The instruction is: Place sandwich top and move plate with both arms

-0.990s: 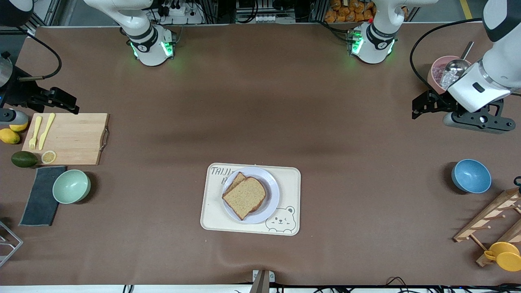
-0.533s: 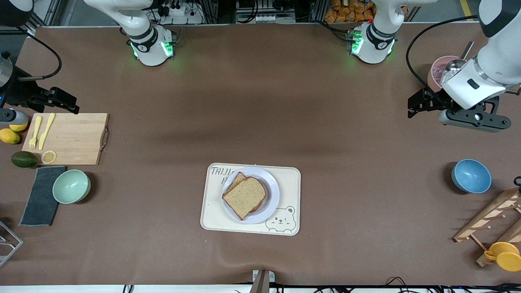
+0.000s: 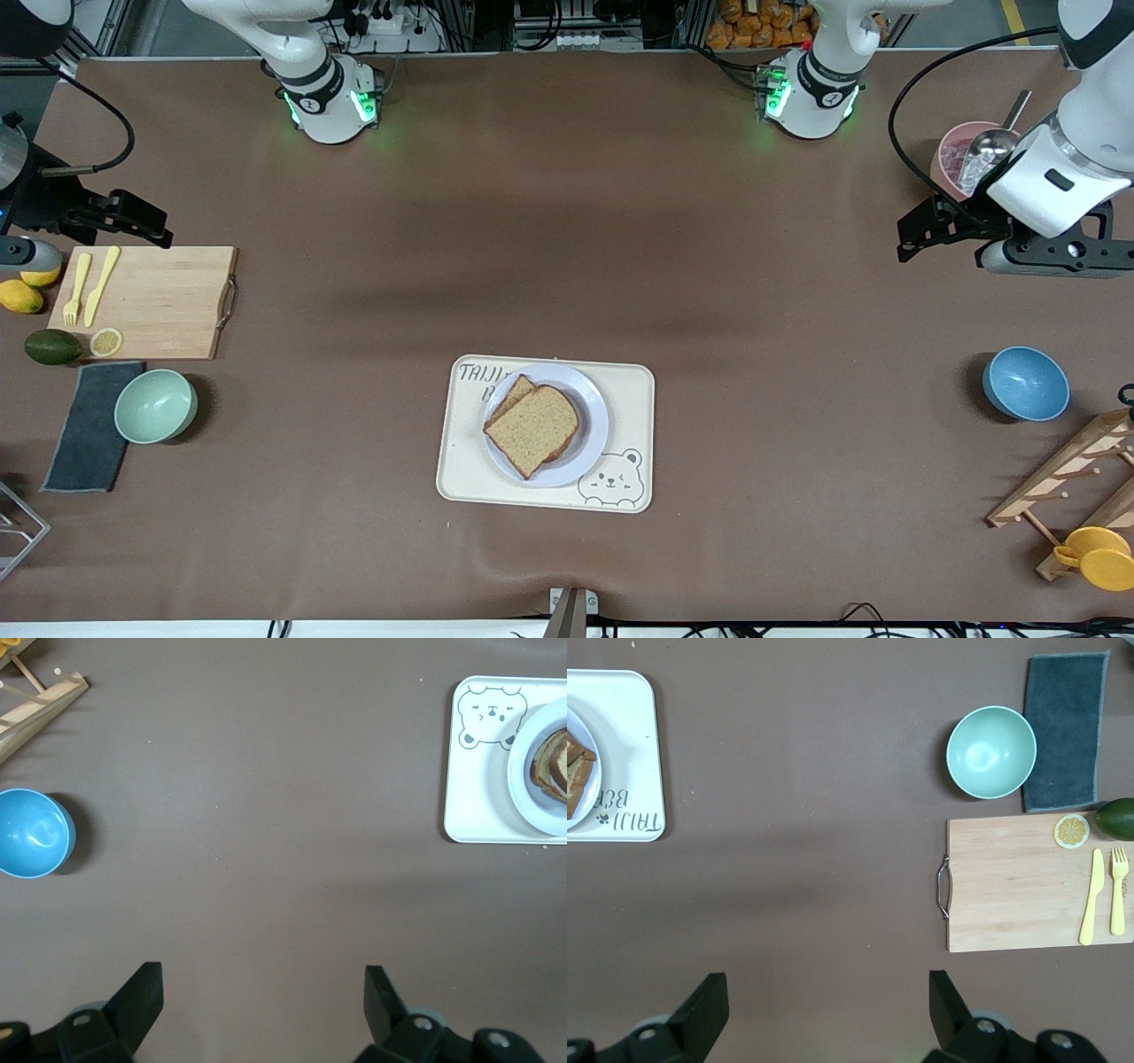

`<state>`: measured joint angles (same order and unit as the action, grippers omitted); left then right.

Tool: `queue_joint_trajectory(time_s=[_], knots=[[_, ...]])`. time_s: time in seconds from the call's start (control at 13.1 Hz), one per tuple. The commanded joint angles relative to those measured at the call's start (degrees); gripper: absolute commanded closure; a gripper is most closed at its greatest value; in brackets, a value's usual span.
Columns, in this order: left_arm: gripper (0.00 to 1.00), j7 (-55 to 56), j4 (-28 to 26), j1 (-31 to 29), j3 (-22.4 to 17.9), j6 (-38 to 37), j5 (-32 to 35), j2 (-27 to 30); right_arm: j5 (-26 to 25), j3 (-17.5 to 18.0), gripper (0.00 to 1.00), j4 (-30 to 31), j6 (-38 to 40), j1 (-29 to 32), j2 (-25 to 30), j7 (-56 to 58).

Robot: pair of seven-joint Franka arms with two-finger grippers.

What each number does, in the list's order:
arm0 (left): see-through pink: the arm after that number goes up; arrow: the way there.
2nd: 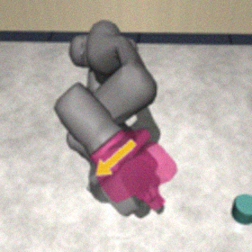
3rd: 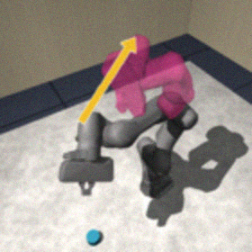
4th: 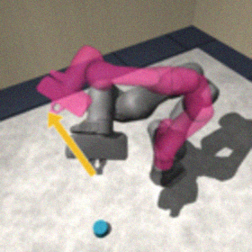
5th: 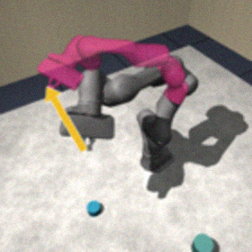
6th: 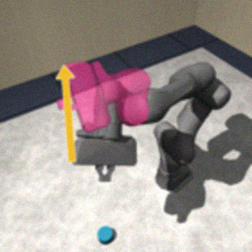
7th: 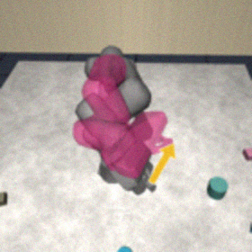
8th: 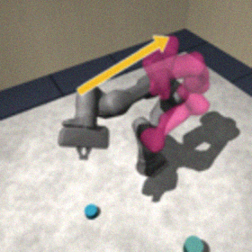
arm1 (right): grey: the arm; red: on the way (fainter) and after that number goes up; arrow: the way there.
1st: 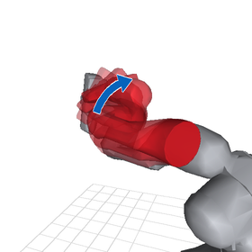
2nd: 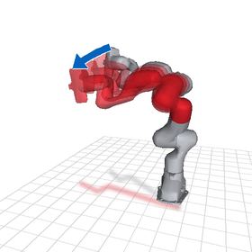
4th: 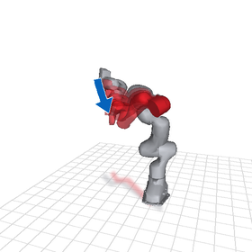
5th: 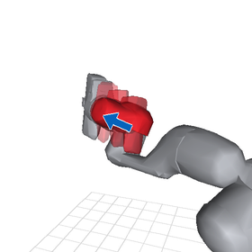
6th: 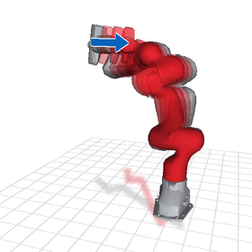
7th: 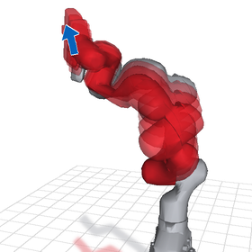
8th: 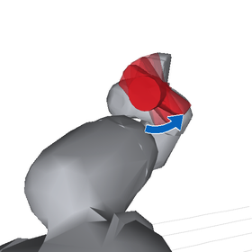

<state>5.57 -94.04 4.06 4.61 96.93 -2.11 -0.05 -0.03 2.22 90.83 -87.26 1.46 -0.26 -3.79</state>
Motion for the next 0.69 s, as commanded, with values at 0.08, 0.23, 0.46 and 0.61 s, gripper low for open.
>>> queue_joint_trajectory(time_s=[0.08, 0.23, 0.46, 0.61], knots=[[0.0, 1.37, 1.14, -0.81, 0.57, -1.31, 0.35, -0.04, 1.0, -0.46, 0.0, 0.05, 0.34, -0.23, 0.35, 0.8], [0.0, 1.37, 1.05, -0.81, 0.57, -1.31, 0.26, -0.04, 1.0, -0.46, 0.0, 0.05, 0.25, -0.15, 0.35, 0.8], [0.0, 1.63, 0.96, -0.81, 0.57, -1.4, 0.26, -0.04, 1.0, -0.46, 0.0, 0.05, 0.34, -0.23, 0.35, 0.8], [0.0, 1.63, 1.05, -0.73, 0.57, -1.31, 0.26, -0.13, 1.0, -0.46, 0.0, 0.05, 0.34, -0.23, 0.35, 0.8]])
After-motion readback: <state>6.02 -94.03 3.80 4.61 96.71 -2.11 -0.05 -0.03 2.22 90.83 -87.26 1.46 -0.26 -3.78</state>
